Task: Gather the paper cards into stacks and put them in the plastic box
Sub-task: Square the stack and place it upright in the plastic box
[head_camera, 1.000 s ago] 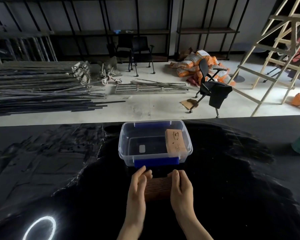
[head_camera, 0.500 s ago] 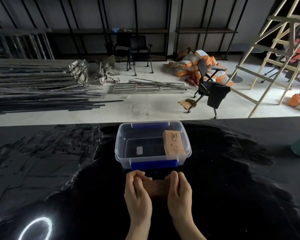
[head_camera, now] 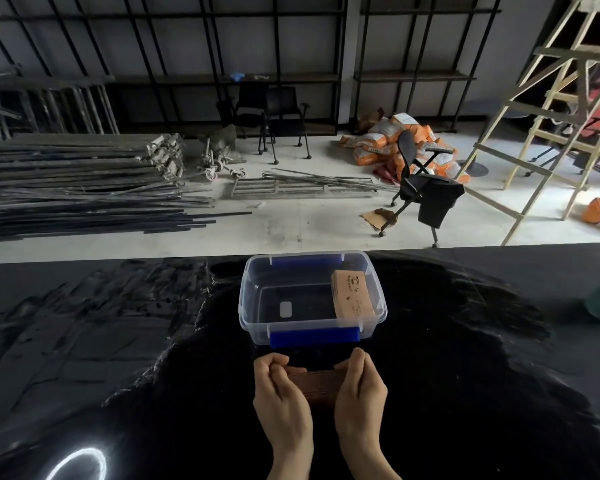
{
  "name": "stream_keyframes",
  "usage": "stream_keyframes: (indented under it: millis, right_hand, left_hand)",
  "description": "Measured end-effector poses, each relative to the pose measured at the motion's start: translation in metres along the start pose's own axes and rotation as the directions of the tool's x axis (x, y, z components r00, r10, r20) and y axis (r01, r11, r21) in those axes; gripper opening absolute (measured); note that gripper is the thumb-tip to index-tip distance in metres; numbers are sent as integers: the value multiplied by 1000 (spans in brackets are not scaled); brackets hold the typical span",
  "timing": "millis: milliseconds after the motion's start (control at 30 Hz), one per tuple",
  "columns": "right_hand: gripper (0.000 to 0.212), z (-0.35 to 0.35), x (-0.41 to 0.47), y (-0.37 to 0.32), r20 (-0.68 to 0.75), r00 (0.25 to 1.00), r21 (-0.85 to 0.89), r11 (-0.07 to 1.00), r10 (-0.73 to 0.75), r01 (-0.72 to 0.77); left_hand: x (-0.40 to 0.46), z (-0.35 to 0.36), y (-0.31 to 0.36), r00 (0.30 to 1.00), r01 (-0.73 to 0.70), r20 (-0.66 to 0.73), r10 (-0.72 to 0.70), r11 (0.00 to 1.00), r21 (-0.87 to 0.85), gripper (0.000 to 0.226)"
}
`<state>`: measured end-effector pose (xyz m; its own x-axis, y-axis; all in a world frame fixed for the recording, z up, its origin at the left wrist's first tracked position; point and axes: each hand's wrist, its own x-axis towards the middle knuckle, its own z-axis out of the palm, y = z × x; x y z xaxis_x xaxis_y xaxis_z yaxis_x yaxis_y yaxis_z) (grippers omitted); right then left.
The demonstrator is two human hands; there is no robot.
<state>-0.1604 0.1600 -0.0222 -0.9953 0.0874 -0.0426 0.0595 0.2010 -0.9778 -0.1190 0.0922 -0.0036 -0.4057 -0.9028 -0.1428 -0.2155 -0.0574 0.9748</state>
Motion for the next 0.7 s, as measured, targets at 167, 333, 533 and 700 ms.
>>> stream_keyframes:
  millis: [167, 333, 533, 700]
  right_hand:
    - [51, -1, -1, -15, -95, 995, 38, 999, -22, 25]
    - [51, -2, -5, -20, -89, 995, 20, 999, -38, 40]
    - [47, -15, 17, -27, -16, 986, -190, 968, -168, 162]
    - [36, -20, 33, -62, 210, 868, -457, 740, -450, 494]
  left_hand:
    - [-8, 0, 18, 981, -151, -107, 162, 983, 101, 35]
    - [-5, 0, 20, 991, -56, -119, 63, 997, 60, 42]
    - [11, -32, 21, 819, -474, 494, 292, 830, 294, 22]
    - [28, -41, 59, 473, -621, 874, 115, 747, 238, 49]
